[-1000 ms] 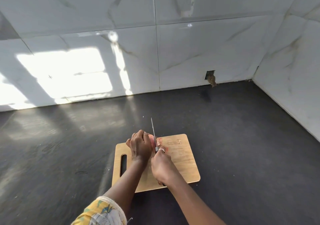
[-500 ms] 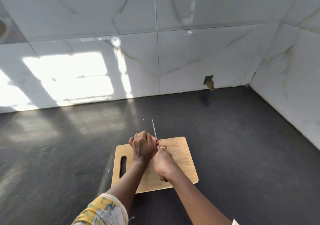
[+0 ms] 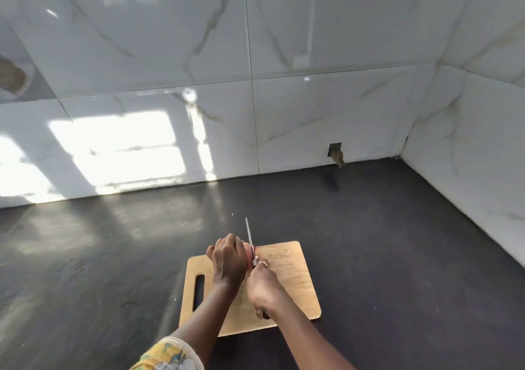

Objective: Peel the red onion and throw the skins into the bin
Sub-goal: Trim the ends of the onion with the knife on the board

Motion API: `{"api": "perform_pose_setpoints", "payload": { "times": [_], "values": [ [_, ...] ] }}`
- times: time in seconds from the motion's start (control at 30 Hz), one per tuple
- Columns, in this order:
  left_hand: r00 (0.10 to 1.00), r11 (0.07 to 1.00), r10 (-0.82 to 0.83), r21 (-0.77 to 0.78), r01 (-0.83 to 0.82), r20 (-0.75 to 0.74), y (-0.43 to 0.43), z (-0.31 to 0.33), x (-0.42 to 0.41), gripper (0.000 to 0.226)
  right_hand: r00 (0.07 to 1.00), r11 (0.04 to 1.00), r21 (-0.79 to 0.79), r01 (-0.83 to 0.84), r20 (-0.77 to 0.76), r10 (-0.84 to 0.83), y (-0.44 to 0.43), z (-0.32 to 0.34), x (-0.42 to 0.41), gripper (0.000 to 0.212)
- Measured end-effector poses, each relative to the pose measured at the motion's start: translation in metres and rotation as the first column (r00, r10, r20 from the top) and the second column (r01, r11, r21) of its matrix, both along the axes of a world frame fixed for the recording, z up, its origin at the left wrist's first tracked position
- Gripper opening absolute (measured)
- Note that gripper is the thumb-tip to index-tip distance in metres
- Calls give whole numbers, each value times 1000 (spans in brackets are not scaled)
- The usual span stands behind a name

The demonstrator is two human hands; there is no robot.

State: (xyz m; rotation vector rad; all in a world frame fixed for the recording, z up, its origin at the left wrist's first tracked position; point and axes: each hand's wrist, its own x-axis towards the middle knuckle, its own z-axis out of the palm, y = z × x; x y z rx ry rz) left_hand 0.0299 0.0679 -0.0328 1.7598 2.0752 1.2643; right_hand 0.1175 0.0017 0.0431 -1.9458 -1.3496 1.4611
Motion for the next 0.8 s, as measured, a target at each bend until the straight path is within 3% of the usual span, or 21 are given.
{"api": "perform_pose_setpoints", "payload": {
  "times": [0.2, 0.27, 0.37, 0.47, 0.57, 0.67, 0.8],
  "values": [
    [1000, 997, 11, -71, -9, 26, 0, 6, 2, 27, 975, 989, 33, -146, 175, 138, -9, -16, 2, 36],
    [999, 994, 10, -108, -5, 40, -1, 10, 3, 27, 983, 990, 26, -138, 126, 134, -4, -20, 6, 31],
    [997, 990, -73, -121, 70, -15, -8, 11, 1, 47, 995, 998, -16, -57, -78, 56, -2, -20, 10, 25],
    [946, 940, -322, -126, 316, -34, -22, 2, -4, 61, 957, 989, -150, 16, -283, -58, -4, -15, 13, 25],
    [867, 857, -499, -137, 496, 19, -27, -3, -8, 49, 899, 967, -250, 38, -414, -143, -6, -7, 16, 24],
    [861, 851, -508, -153, 502, 2, -28, -4, -10, 42, 895, 962, -273, 21, -424, -140, -5, -3, 22, 24],
    [896, 886, -440, -132, 445, 65, -37, 4, -3, 66, 931, 974, -227, -10, -357, -73, -5, 5, 24, 33]
  ]
}}
